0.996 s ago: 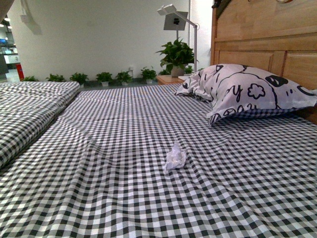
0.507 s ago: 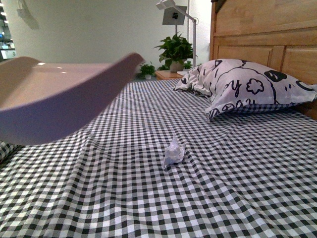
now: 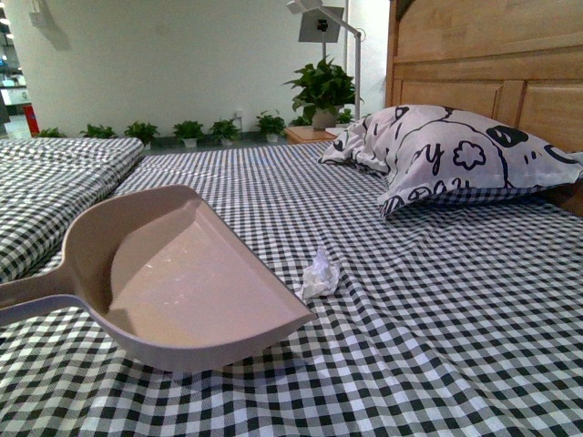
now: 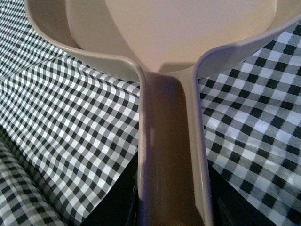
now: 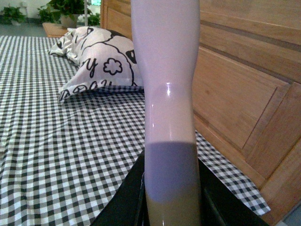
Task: Clean up trash
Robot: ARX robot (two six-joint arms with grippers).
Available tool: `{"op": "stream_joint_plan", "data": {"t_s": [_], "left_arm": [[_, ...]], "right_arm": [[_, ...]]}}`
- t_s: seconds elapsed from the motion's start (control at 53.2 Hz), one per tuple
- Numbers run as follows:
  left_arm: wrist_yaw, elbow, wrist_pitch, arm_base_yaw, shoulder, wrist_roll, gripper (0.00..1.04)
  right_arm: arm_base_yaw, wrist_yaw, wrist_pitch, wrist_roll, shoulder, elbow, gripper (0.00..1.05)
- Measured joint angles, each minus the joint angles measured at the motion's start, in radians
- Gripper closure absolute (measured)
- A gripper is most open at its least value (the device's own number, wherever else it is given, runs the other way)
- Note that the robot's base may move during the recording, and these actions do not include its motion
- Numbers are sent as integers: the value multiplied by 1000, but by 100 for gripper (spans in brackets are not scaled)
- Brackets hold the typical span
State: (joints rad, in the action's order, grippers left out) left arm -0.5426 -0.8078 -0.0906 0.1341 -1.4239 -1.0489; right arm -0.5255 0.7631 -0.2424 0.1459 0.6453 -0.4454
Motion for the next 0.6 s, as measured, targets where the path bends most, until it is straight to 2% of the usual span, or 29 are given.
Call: {"op": "stream_joint_plan", "data": {"t_s": [0.376,0.601], "left_arm": [[-4,-152,-37,-35,-203,82,78],[46,-154,-40,-37,-269,70,78]], "right_arm": [[0,0,0,0,0,0,84],[0,0,0,0,0,0,84]]}}
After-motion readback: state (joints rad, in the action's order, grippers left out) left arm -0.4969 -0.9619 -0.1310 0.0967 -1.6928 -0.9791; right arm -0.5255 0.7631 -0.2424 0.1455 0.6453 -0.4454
